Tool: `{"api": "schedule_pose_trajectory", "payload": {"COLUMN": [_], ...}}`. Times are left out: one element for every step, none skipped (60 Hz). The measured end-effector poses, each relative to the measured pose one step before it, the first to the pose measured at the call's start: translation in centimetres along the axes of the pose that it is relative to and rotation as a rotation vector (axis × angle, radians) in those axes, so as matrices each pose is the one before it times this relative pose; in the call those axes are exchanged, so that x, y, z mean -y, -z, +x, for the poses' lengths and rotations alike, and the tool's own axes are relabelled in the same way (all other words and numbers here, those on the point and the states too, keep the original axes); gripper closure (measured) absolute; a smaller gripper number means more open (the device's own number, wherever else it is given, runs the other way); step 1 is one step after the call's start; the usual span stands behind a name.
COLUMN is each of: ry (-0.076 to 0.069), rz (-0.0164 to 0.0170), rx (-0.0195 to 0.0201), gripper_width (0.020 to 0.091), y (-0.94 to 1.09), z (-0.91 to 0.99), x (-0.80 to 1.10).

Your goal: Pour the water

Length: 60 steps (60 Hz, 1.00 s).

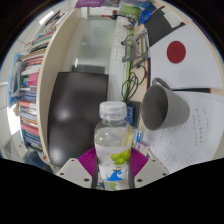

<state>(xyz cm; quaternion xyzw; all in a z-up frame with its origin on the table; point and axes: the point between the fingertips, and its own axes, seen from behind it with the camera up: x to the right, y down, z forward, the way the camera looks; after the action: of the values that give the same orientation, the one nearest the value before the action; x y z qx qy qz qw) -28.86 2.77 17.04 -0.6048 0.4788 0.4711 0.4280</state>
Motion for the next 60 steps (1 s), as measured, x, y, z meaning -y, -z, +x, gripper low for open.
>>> {"api": "schedule_pose_trajectory", "payload": {"ry": [-0.0215, -0.0219, -0.0243, -0.0178, -0.018, -0.0196, -0.0221, -0.0227, -0.0218, -0.0214, -0.0213, -0.022, -0.0232, -0.0226, -0.0209, -0.0201, -0.0221, -0.0202, -0.0145, -0.01, -0.0063, -0.0049, -0.0042, -0.0029, -0.0023, 0.0013, 0.0007, 0.0008, 0.0006, 0.0016, 0.0022, 0.0038, 0.0051, 0.0077, 0.0112, 0.015, 0.0161, 0.0205, 0.0249, 0.0308, 0.0347, 0.0404, 0.0439, 0.0458, 0.0469, 0.0473, 0.0469, 0.0478, 0.0482, 0.0516, 0.0485, 0.0505, 0.0478, 0.0477, 0.0473, 0.0478, 0.0496, 0.0531, 0.0471, 0.0524], "rz": [-0.0057, -0.0071, -0.00299, -0.00257, -0.00567, -0.0053, -0.00434, -0.00087, -0.00048, 0.0, 0.00032, 0.00093, 0.00002, -0.00153, 0.00196, 0.00059, 0.00197, 0.00032, 0.0006, 0.00249, 0.0016, -0.00077, -0.00069, -0.0003, -0.00199, -0.00192, -0.00165, -0.00033, -0.0004, -0.00055, -0.00078, -0.00064, -0.00302, -0.00401, -0.00171, -0.0005, 0.00004, -0.00078, -0.00067, -0.0007, -0.00243, 0.00125, 0.00252, 0.00201, 0.00164, 0.00126, 0.00119, 0.00354, 0.01196, 0.00897, 0.00681, 0.00373, 0.0013, 0.004, 0.0078, 0.0104, 0.01153, 0.02885, -0.00147, 0.01011], "rx": [0.00238, 0.00192, -0.00386, 0.00168, -0.00047, 0.00113, 0.00028, 0.00001, 0.00086, 0.00294, 0.00406, 0.00327, 0.00218, 0.00014, 0.00439, 0.00141, 0.0033, 0.00202, 0.00227, 0.0032, 0.00222, 0.0002, -0.00185, -0.00212, -0.00329, -0.00526, -0.00094, -0.00097, -0.00124, -0.00177, -0.00228, -0.00216, -0.00112, -0.00038, -0.00023, -0.00037, 0.00426, 0.00004, 0.00076, 0.00097, -0.00847, -0.00102, -0.00127, -0.00266, -0.00387, -0.00424, -0.0042, -0.00481, -0.00442, -0.01057, -0.00982, -0.00929, -0.01029, -0.01271, -0.01554, -0.0167, -0.01796, -0.00464, -0.03191, -0.02384], "gripper_width": [0.0681, 0.0682, 0.0682, 0.0681, 0.068, 0.068, 0.0679, 0.0679, 0.068, 0.0678, 0.0679, 0.068, 0.0679, 0.068, 0.0681, 0.0681, 0.068, 0.068, 0.0678, 0.0679, 0.0679, 0.0678, 0.0681, 0.068, 0.068, 0.0681, 0.068, 0.068, 0.0679, 0.0678, 0.068, 0.068, 0.0679, 0.068, 0.0679, 0.068, 0.068, 0.0681, 0.0679, 0.068, 0.0679, 0.0679, 0.0679, 0.0679, 0.068, 0.0678, 0.0678, 0.0678, 0.0679, 0.0679, 0.0681, 0.068, 0.0678, 0.0678, 0.0677, 0.0677, 0.0678, 0.0673, 0.0673, 0.0674], "y": [-0.112, -0.1, 0.14, -0.131, 0.028, -0.093, -0.058, -0.043, -0.04, -0.046, -0.026, -0.027, -0.044, 0.15, -0.097, -0.012, -0.053, -0.01, 0.015, 0.041, 0.049, 0.053, 0.039, 0.052, 0.178, 0.009, 0.062, 0.069, 0.06, 0.057, 0.153, 0.022, 0.021, 0.017, 0.022, 0.041, 0.064, 0.085, 0.103, 0.103, 0.219, 0.159, 0.152, 0.16, 0.155, 0.159, 0.183, 0.199, 0.174, 0.112, 0.207, 0.121, 0.134, 0.126, 0.123, 0.155, 0.125, -0.038, 0.342, 0.066], "z": [-0.006, 0.008, -0.226, 0.016, 0.008, 0.059, 0.069, 0.064, 0.033, -0.01, -0.027, 0.007, 0.036, -0.043, 0.013, 0.027, 0.045, 0.036, 0.022, 0.007, 0.027, 0.048, 0.078, 0.048, -0.003, 0.051, 0.039, 0.012, 0.005, 0.021, -0.059, -0.042, -0.087, -0.117, -0.165, -0.193, -0.258, -0.33, -0.406, -0.441, -0.695, -0.501, -0.467, -0.459, -0.438, -0.437, -0.425, -0.425, -0.245, -0.204, -0.301, -0.108, -0.052, 0.081, 0.219, 0.317, 0.393, 0.976, 0.103, 0.657], "x": [0.031, 0.02, -0.163, 0.099, 0.104, 0.039, 0.074, 0.127, 0.115, 0.128, 0.141, 0.14, 0.1, 0.069, 0.119, 0.155, 0.125, 0.079, 0.088, 0.123, 0.078, 0.016, 0.026, 0.021, -0.026, 0.008, -0.013, 0.011, 0.008, -0.001, 0.02, -0.004, -0.06, -0.084, -0.029, -0.03, -0.057, -0.033, -0.008, 0.013, 0.08, 0.146, 0.219, 0.235, 0.276, 0.309, 0.391, 0.489, 0.548, 0.647, 0.674, 0.595, 0.579, 0.677, 0.77, 0.785, 0.78, 0.335, 0.982, 0.67]}}
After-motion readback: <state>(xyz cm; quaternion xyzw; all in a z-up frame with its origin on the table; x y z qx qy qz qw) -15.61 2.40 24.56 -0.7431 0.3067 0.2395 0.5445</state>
